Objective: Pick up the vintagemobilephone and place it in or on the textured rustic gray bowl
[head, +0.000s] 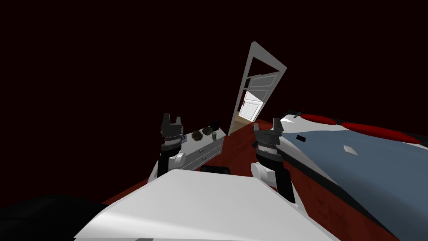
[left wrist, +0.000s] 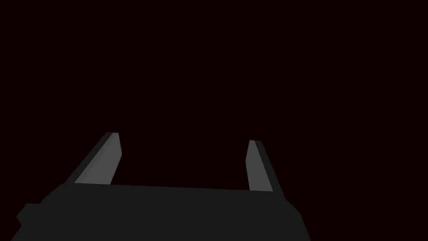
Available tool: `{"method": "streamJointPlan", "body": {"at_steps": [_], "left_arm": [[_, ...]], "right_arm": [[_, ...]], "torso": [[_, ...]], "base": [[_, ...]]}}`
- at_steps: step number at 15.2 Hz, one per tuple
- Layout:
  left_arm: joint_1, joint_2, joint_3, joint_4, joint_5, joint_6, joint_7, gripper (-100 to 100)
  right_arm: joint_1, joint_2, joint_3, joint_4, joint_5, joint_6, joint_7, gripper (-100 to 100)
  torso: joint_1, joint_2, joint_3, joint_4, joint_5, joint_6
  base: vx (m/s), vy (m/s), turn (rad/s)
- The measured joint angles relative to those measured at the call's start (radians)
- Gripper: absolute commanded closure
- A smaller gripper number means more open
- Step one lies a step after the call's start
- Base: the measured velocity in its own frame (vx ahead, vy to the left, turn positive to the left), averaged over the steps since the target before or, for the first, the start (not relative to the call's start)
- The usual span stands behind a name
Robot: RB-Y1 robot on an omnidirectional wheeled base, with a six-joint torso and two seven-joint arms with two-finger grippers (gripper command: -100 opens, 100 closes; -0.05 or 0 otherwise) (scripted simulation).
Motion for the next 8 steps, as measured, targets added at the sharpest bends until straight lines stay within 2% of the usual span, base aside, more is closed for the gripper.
{"method": "streamJointPlan", "body": {"at_steps": [2, 8], "left_arm": [[0.0, 0.03, 0.0, 0.003, 0.003, 0.001, 0.003, -100], [-0.008, 0.139, -0.004, 0.034, 0.024, 0.006, 0.019, -100]], "right_arm": [[0.0, 0.0, 0.0, 0.0, 0.0, 0.0, 0.0, 0], [0.0, 0.0, 0.0, 0.0, 0.0, 0.0, 0.0, 0]], "torso": [[-0.001, -0.001, 0.0, 0.0, 0.0, 0.0], [-0.005, -0.003, -0.002, -0.001, -0.001, 0.0]], "base": [[0.013, -0.029, 0.004], [0.033, -0.072, 0.009]]}}
